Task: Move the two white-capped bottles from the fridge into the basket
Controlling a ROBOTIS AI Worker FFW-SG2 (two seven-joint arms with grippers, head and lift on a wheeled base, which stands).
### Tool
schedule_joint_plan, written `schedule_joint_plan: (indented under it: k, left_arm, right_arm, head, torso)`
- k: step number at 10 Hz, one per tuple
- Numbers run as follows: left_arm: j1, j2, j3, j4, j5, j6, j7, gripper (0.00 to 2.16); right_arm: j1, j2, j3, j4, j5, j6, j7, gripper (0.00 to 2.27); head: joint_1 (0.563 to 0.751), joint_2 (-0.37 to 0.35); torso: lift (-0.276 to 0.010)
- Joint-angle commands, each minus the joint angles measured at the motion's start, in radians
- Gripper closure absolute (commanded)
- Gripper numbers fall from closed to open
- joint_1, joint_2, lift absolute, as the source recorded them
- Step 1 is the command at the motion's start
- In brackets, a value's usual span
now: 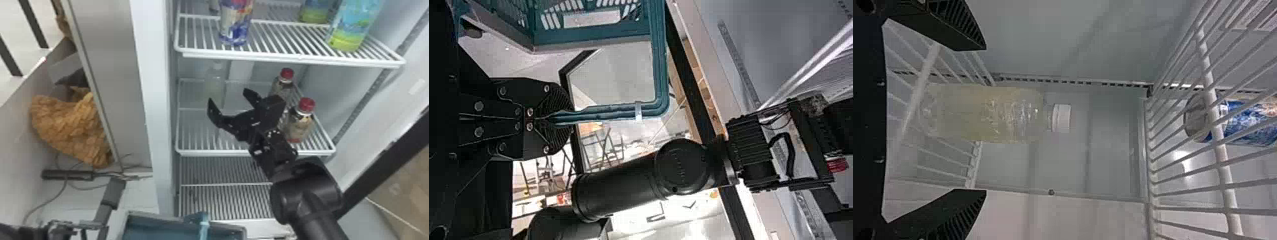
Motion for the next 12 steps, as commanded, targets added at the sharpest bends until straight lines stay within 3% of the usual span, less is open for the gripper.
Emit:
schedule_joint_plan:
  k: [1,7,12]
  left_arm:
    - [-0.003,-0.001,-0.002,0.002,0.002,0.001,0.001,1.17]
    - [-0.016,-0.001,-0.018,0.017,0.012,0.001,0.000,1.17]
    - [-0.023,0.000,-0.026,0.025,0.012,0.001,0.000,1.17]
  right_arm:
    - [-0.035,0.000,0.017,0.034,-0.011,0.000,-0.006,0.00]
    - [-0.134,0.000,0.109,0.127,-0.045,0.000,-0.044,0.00]
    - [-0.188,0.005,0.131,0.186,-0.055,0.000,-0.093,0.00]
  head:
    - [0.695,-0.143]
    - [0.695,-0.108]
    - [0.695,-0.104]
  torso:
    - [-0.260]
    - [-0.260]
    - [-0.260]
